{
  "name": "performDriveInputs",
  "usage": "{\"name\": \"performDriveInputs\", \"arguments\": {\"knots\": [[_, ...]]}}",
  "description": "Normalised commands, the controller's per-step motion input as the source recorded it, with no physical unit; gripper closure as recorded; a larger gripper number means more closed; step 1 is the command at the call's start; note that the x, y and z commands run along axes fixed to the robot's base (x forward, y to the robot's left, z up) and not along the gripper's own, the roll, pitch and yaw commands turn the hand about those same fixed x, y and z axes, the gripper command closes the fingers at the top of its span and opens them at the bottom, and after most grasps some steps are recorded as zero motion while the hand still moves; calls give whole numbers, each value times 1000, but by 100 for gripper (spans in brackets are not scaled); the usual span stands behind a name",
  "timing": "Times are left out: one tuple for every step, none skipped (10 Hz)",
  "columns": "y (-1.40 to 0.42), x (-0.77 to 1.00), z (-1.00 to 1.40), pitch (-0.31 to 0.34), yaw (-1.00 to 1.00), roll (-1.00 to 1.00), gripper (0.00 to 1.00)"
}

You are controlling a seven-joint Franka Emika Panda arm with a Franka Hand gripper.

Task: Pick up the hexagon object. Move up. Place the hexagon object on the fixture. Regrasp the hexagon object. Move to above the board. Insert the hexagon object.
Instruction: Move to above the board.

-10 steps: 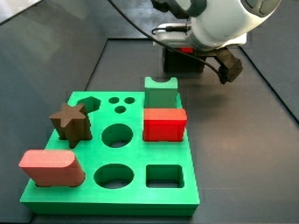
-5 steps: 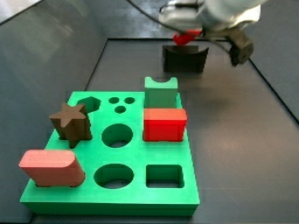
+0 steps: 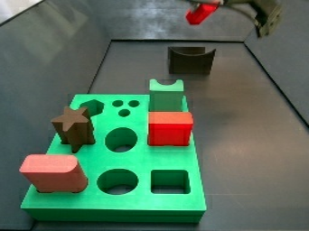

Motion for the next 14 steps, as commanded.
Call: {"name": "performDriveInputs", "arguments": {"knots": [[30,103,1000,16,-5,-19,100],[25,96,1000,45,-8,-25,100],[22,90,1000,72,-5,-28,100],[17,84,1000,95,1,-31,100],[12,81,1000,125,20,-35,100],[5,78,1000,143,34,-38,100],[-1,77,1000,151,53,-41,100],[-5,56,839,155,78,-47,100],[-8,42,676,147,96,-55,100],[-7,32,570,137,105,-57,100],[-6,18,363,107,120,-64,100],[-1000,-640,169,-84,-163,-1000,100],[-1000,-648,150,-101,-167,-1000,100],[-1000,-686,159,-117,-167,-1000,100]]}}
